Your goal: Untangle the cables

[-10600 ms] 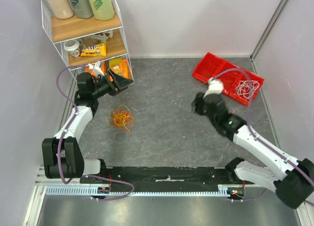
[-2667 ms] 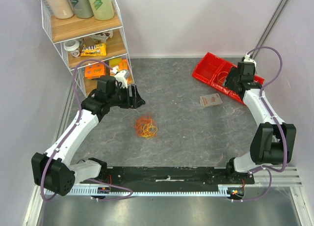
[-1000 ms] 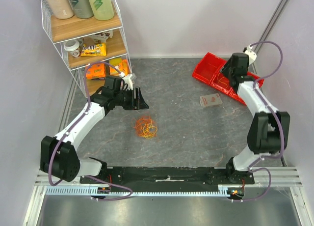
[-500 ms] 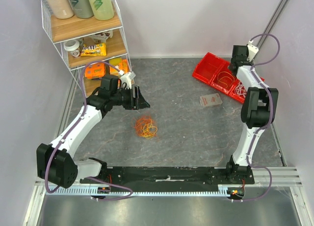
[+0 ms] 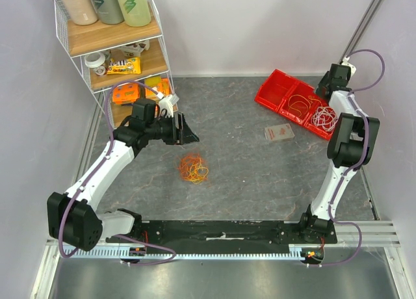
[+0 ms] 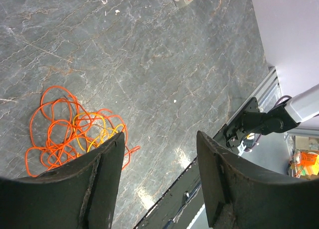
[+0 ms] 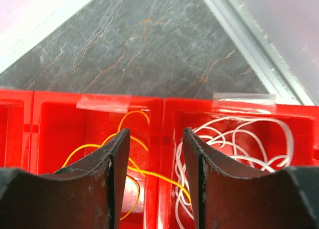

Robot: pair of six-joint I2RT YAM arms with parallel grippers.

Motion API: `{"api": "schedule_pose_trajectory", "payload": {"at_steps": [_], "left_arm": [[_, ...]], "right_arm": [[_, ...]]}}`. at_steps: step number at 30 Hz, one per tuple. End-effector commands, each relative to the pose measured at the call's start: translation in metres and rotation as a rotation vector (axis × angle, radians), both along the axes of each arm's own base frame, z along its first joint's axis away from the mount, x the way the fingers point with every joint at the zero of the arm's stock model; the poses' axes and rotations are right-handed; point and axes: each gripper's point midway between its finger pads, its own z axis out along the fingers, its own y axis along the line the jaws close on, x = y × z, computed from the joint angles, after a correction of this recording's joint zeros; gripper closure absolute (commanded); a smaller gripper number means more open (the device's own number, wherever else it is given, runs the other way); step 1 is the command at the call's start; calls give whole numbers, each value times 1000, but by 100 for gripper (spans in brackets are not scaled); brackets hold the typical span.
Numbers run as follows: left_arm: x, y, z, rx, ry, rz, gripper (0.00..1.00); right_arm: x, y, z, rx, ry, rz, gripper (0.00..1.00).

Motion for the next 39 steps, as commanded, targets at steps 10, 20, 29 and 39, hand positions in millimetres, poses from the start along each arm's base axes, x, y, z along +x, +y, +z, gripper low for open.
{"api": "schedule_pose_trajectory", "payload": {"at_steps": [10,20,29,39], "left_arm": [[1,-1,9,-42,-16,-4,35],[1,0,12,-45,-24,-1,35],[0,-1,11,-46,-23,-5,35],[1,-1,7,-40,-10,0,35]], "right_arm": [[-12,27,-24,73,-24,85,51],[-21,25,-8,47,-42,70,61],[-17,30,37,-16,-61,64,25],[-25,49,74,-48,-70,9,36]]}}
